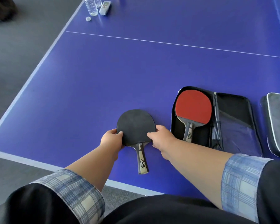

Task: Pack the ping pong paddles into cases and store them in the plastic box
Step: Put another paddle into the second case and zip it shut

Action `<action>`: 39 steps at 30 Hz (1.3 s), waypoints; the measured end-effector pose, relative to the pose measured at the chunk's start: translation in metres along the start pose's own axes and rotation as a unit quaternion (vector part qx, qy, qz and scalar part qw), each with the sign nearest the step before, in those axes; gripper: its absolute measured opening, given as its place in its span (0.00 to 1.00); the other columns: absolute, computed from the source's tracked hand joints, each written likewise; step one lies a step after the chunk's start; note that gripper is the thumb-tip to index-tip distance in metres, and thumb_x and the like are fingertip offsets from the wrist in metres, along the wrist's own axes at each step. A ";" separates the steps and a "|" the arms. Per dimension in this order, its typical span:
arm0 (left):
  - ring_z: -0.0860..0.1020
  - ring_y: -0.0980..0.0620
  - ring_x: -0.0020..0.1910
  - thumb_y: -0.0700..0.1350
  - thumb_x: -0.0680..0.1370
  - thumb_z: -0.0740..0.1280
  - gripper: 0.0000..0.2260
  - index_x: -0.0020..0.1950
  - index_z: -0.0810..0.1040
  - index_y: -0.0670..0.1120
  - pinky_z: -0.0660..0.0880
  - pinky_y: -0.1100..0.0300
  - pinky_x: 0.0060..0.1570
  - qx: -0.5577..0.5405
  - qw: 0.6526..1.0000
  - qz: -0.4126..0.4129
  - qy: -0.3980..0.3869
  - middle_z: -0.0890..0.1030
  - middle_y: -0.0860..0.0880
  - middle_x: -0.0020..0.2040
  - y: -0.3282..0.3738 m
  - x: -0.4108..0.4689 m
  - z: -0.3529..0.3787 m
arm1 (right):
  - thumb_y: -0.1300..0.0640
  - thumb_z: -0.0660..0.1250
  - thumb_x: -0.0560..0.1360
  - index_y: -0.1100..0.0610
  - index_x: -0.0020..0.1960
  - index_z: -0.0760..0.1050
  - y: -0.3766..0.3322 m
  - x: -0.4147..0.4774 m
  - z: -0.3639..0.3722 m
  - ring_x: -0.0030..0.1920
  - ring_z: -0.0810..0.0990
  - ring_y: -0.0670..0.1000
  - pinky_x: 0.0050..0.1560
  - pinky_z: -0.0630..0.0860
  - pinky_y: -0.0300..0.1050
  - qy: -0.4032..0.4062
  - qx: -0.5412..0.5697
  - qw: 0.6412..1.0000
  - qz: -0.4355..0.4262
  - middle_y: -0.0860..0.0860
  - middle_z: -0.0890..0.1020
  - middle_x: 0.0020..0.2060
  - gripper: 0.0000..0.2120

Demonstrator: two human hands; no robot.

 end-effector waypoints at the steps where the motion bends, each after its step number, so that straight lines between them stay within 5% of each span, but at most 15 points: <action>1: 0.86 0.47 0.40 0.46 0.80 0.64 0.08 0.54 0.80 0.57 0.82 0.58 0.38 -0.005 1.000 0.016 -0.006 0.83 0.59 0.45 0.004 -0.001 0.000 | 0.59 0.64 0.75 0.52 0.59 0.76 -0.003 -0.004 -0.004 0.41 0.72 0.54 0.40 0.71 0.48 0.001 0.011 1.000 -0.012 0.56 0.82 0.53 0.14; 7: 0.80 0.48 0.37 0.50 0.78 0.64 0.13 0.61 0.80 0.60 0.73 0.57 0.32 0.085 0.984 0.154 -0.034 0.83 0.61 0.42 0.062 -0.023 0.046 | 0.59 0.62 0.73 0.49 0.65 0.74 -0.014 -0.024 -0.066 0.32 0.69 0.51 0.28 0.67 0.42 0.057 0.044 0.995 -0.067 0.53 0.79 0.54 0.21; 11: 0.84 0.49 0.41 0.50 0.78 0.66 0.18 0.68 0.74 0.57 0.73 0.61 0.26 0.119 0.969 0.203 -0.072 0.84 0.62 0.47 0.094 -0.042 0.104 | 0.61 0.63 0.74 0.47 0.61 0.77 -0.009 -0.030 -0.126 0.40 0.77 0.51 0.38 0.73 0.41 0.117 0.072 0.986 -0.093 0.48 0.83 0.49 0.18; 14: 0.85 0.47 0.42 0.47 0.79 0.66 0.17 0.67 0.75 0.56 0.77 0.59 0.31 0.149 0.959 0.217 -0.110 0.83 0.63 0.46 0.105 -0.048 0.147 | 0.59 0.62 0.74 0.48 0.56 0.79 0.002 -0.024 -0.163 0.43 0.79 0.53 0.46 0.79 0.49 0.146 0.071 0.984 -0.072 0.48 0.85 0.48 0.14; 18: 0.84 0.51 0.43 0.45 0.79 0.65 0.17 0.67 0.76 0.55 0.82 0.55 0.44 0.199 0.941 0.241 -0.133 0.84 0.61 0.48 0.119 -0.040 0.195 | 0.56 0.62 0.71 0.50 0.55 0.77 0.012 -0.007 -0.197 0.35 0.74 0.51 0.36 0.77 0.48 0.166 0.068 0.983 -0.043 0.45 0.80 0.37 0.13; 22: 0.83 0.52 0.45 0.43 0.81 0.64 0.21 0.73 0.72 0.53 0.78 0.61 0.39 0.249 0.924 0.258 -0.130 0.83 0.55 0.57 0.131 -0.026 0.231 | 0.55 0.63 0.71 0.49 0.55 0.79 0.016 0.021 -0.217 0.49 0.80 0.58 0.57 0.79 0.56 0.162 0.052 0.985 -0.029 0.51 0.85 0.47 0.14; 25: 0.83 0.50 0.46 0.42 0.81 0.63 0.22 0.75 0.69 0.53 0.79 0.59 0.42 0.265 0.923 0.252 -0.117 0.82 0.53 0.60 0.131 -0.017 0.243 | 0.57 0.64 0.71 0.49 0.49 0.77 0.017 0.038 -0.222 0.41 0.74 0.57 0.47 0.77 0.50 0.156 0.062 0.986 -0.024 0.52 0.82 0.42 0.09; 28: 0.83 0.53 0.41 0.42 0.81 0.62 0.22 0.75 0.70 0.53 0.75 0.63 0.34 0.290 0.919 0.248 -0.102 0.82 0.54 0.59 0.127 -0.011 0.245 | 0.58 0.63 0.71 0.53 0.50 0.76 0.019 0.041 -0.221 0.36 0.68 0.54 0.39 0.68 0.48 0.154 0.057 0.986 -0.028 0.51 0.75 0.38 0.09; 35: 0.82 0.47 0.47 0.42 0.82 0.61 0.20 0.75 0.69 0.49 0.79 0.56 0.45 0.310 0.913 0.256 -0.065 0.81 0.49 0.58 0.122 -0.007 0.246 | 0.57 0.63 0.75 0.49 0.64 0.74 0.016 0.040 -0.217 0.38 0.74 0.50 0.35 0.69 0.40 0.142 0.034 0.989 -0.040 0.55 0.79 0.59 0.18; 39: 0.81 0.46 0.47 0.40 0.81 0.60 0.19 0.73 0.72 0.48 0.74 0.59 0.37 0.319 0.909 0.261 -0.062 0.81 0.47 0.57 0.122 -0.007 0.248 | 0.59 0.62 0.75 0.49 0.60 0.75 0.012 0.038 -0.215 0.32 0.70 0.49 0.30 0.66 0.39 0.149 0.039 0.987 -0.051 0.57 0.79 0.54 0.15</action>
Point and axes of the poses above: each hand's wrist, its own x-axis towards the middle knuckle, its own z-axis out of the palm, y = z × x, the point moved 5 cm from there along x, towards the middle knuckle
